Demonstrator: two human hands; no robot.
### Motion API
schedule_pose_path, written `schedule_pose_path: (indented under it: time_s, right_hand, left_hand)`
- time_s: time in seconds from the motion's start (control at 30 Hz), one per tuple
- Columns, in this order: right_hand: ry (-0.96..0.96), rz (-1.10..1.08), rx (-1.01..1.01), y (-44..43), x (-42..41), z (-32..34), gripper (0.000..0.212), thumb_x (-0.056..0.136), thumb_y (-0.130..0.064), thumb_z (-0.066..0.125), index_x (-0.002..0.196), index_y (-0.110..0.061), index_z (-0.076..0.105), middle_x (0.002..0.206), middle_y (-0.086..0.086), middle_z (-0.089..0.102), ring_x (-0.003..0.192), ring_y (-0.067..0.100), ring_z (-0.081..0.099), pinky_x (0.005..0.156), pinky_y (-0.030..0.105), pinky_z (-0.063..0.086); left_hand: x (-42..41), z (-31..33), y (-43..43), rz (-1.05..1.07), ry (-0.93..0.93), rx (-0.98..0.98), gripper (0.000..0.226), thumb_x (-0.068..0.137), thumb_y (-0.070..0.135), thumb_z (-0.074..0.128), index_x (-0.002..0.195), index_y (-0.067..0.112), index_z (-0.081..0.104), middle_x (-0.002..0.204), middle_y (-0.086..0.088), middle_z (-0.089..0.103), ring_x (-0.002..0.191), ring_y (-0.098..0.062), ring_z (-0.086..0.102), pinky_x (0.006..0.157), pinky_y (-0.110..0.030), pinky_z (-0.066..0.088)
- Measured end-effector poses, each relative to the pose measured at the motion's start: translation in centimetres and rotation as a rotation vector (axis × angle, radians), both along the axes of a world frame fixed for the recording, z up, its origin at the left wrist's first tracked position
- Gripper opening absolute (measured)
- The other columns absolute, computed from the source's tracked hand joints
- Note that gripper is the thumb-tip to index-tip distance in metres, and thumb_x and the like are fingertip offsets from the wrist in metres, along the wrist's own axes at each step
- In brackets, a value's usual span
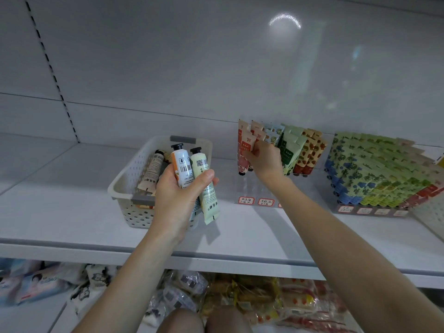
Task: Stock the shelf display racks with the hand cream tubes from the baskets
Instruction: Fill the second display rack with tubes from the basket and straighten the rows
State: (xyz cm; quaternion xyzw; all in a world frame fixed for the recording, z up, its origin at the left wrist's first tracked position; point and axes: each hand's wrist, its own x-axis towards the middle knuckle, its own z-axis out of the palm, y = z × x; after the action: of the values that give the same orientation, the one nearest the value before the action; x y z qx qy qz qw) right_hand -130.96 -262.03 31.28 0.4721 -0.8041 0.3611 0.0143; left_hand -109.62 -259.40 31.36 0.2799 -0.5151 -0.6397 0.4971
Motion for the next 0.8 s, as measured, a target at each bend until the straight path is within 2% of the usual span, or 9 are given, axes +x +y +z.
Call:
schedule_pose_path:
  time_s: [0.1,0.2,0.37,0.5,0.6,0.67,0.73,0.8]
  right_hand:
    - [0.012,0.0,0.003,0.1,0.1,0.0,0.021,0.092,-0.019,0.055,0.08,-0.002,0.057,0.081,0.011,0.064,0.069,0.025,0.058,0.061,0.033,0.048]
    - [-0.003,-0.008,-0.023,0.4,0.2,-0.2,0.022,0.093,-0.019,0.054,0.088,0.003,0.059,0.087,0.015,0.066,0.078,0.029,0.063,0.069,0.039,0.053]
    - [-0.03,0.001,-0.034,0.9,0.5,0.0,0.023,0.094,-0.019,0.054,0.097,0.003,0.059,0.095,0.013,0.066,0.082,0.025,0.062,0.067,0.031,0.048]
    - [-0.041,0.011,-0.011,1.1,0.5,-0.2,0.023,0.094,-0.02,0.054,0.099,0.002,0.058,0.091,0.008,0.064,0.077,0.02,0.058,0.068,0.029,0.048]
    - [-0.047,0.011,0.02,0.8,0.3,-0.7,0.024,0.093,-0.022,0.055,0.1,0.001,0.059,0.097,0.012,0.066,0.084,0.025,0.063,0.077,0.037,0.054]
    - [-0.045,0.003,0.041,0.6,0.3,-0.6,0.023,0.094,-0.021,0.054,0.099,0.001,0.059,0.097,0.013,0.066,0.08,0.024,0.061,0.068,0.032,0.053]
    - [-0.029,0.007,0.059,0.3,0.2,-0.4,0.022,0.094,-0.02,0.053,0.093,0.001,0.059,0.094,0.014,0.067,0.072,0.021,0.057,0.053,0.023,0.043]
    - [-0.01,0.003,0.082,0.1,0.1,-0.2,0.021,0.094,-0.019,0.052,0.089,0.001,0.059,0.091,0.016,0.067,0.069,0.021,0.054,0.05,0.024,0.039]
  left_hand:
    - [0.0,0.0,0.0,0.002,-0.001,-0.001,0.021,0.082,0.011,0.067,0.1,0.017,0.058,0.086,0.004,0.07,0.08,-0.013,0.071,0.058,-0.019,0.055]
    - [0.0,0.0,0.0,0.004,-0.009,-0.005,0.024,0.082,0.011,0.067,0.104,0.015,0.058,0.086,0.003,0.07,0.081,-0.013,0.071,0.059,-0.02,0.055]
    - [0.0,-0.1,0.0,0.003,-0.009,-0.008,0.023,0.082,0.012,0.067,0.102,0.017,0.058,0.088,0.003,0.07,0.08,-0.012,0.071,0.057,-0.019,0.054]
    - [-0.1,-0.1,-0.1,0.005,-0.012,-0.007,0.023,0.082,0.012,0.067,0.103,0.017,0.058,0.09,0.003,0.07,0.081,-0.013,0.071,0.063,-0.023,0.057]
    - [-0.1,0.1,-0.1,0.005,-0.015,-0.014,0.027,0.082,0.011,0.067,0.107,0.013,0.058,0.092,0.0,0.07,0.083,-0.015,0.071,0.067,-0.027,0.058]
    - [0.0,0.1,-0.2,0.006,-0.015,-0.018,0.028,0.081,0.011,0.067,0.108,0.012,0.058,0.093,-0.001,0.07,0.083,-0.017,0.071,0.07,-0.03,0.057]
    - [0.0,0.1,-0.2,0.006,-0.015,-0.019,0.029,0.081,0.011,0.067,0.108,0.013,0.058,0.093,0.0,0.07,0.084,-0.016,0.071,0.071,-0.032,0.057]
    - [0.0,0.0,-0.2,0.01,-0.017,-0.028,0.028,0.081,0.011,0.067,0.108,0.013,0.058,0.091,0.001,0.07,0.083,-0.016,0.071,0.071,-0.031,0.056]
